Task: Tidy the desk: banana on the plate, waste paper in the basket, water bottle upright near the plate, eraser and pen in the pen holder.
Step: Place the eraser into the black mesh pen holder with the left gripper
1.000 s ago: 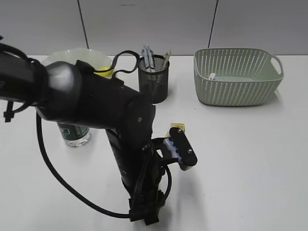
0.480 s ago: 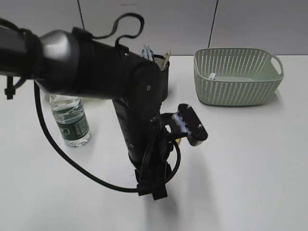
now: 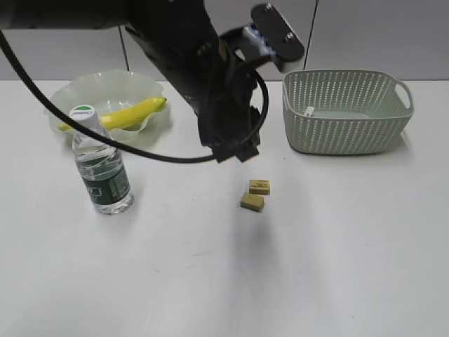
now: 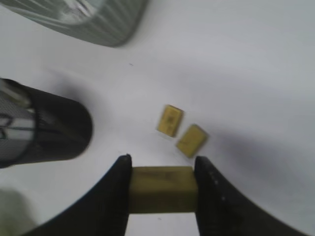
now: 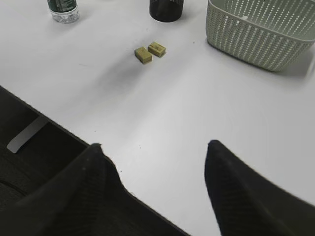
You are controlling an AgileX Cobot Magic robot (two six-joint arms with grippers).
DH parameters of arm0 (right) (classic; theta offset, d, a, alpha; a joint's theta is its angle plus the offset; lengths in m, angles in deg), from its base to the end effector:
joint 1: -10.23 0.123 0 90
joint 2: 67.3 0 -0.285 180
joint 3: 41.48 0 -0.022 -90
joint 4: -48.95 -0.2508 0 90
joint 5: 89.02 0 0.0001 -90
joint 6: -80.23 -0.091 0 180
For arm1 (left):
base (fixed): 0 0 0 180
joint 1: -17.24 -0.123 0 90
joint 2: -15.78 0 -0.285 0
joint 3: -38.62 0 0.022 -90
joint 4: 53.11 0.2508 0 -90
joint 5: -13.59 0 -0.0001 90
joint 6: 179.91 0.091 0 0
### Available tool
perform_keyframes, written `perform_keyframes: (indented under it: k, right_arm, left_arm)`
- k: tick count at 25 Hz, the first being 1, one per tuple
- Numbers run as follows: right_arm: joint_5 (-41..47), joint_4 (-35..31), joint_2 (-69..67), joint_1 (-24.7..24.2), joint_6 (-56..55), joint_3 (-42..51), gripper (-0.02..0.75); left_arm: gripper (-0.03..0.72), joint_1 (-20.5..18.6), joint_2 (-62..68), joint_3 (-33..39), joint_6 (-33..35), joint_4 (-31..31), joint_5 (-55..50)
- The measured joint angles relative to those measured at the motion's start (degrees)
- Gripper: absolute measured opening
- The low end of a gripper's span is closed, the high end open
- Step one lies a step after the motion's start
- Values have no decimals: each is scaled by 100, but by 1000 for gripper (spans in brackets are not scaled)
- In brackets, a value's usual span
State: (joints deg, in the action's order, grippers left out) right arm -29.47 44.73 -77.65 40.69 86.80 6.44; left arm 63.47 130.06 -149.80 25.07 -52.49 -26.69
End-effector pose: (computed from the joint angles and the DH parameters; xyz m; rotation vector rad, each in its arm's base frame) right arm -0.0015 0.0058 0.2824 -0.6589 1.9645 0.3458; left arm 0.2876 -0.2993 0.2598 1.4944 2.0735 -0.1315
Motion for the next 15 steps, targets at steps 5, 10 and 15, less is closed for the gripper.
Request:
perform_keyframes:
  k: [5, 10, 15]
  right_arm:
    - [0, 0, 0, 0, 0, 0, 505]
    - [0, 2, 0, 0, 0, 0, 505]
    - [0, 2, 0, 0, 0, 0, 505]
  left_arm:
    - [287, -554, 14, 0, 0, 36, 1310]
    - [287, -921, 320, 0, 0, 28, 2901]
    - [287, -1043, 770, -4, 0, -166, 3894]
